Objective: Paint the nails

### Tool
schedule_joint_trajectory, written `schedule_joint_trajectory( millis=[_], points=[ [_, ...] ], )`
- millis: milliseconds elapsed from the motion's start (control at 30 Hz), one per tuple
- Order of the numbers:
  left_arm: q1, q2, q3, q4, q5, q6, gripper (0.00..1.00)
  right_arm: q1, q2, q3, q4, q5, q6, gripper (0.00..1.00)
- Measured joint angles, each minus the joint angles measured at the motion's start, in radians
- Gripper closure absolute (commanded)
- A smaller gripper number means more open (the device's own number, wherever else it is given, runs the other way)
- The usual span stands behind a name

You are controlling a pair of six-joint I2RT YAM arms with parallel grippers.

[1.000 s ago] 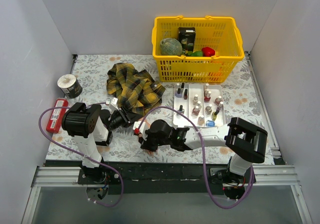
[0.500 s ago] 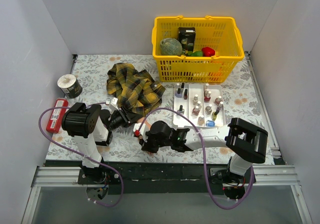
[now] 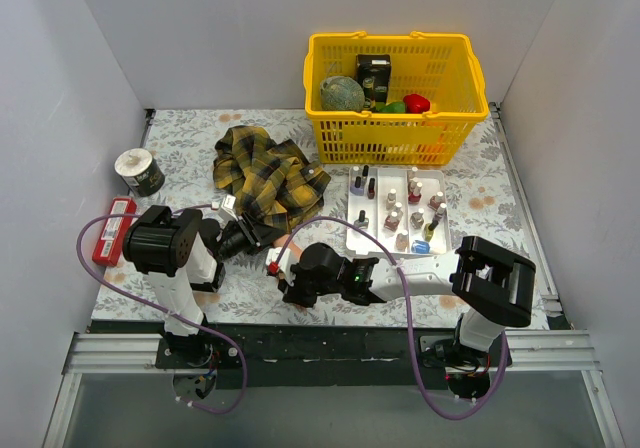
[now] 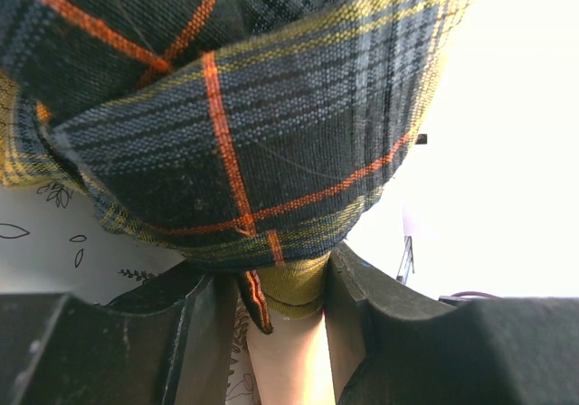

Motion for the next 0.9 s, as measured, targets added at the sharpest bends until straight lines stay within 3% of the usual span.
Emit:
schedule_joint_trajectory(
  millis=[900],
  points=[
    [0.000,-0.002,-0.001,-0.001,0.000,0.000,0.83,0.001,0.022,0.034,-0.006,0.033,0.000,0.99]
  ],
)
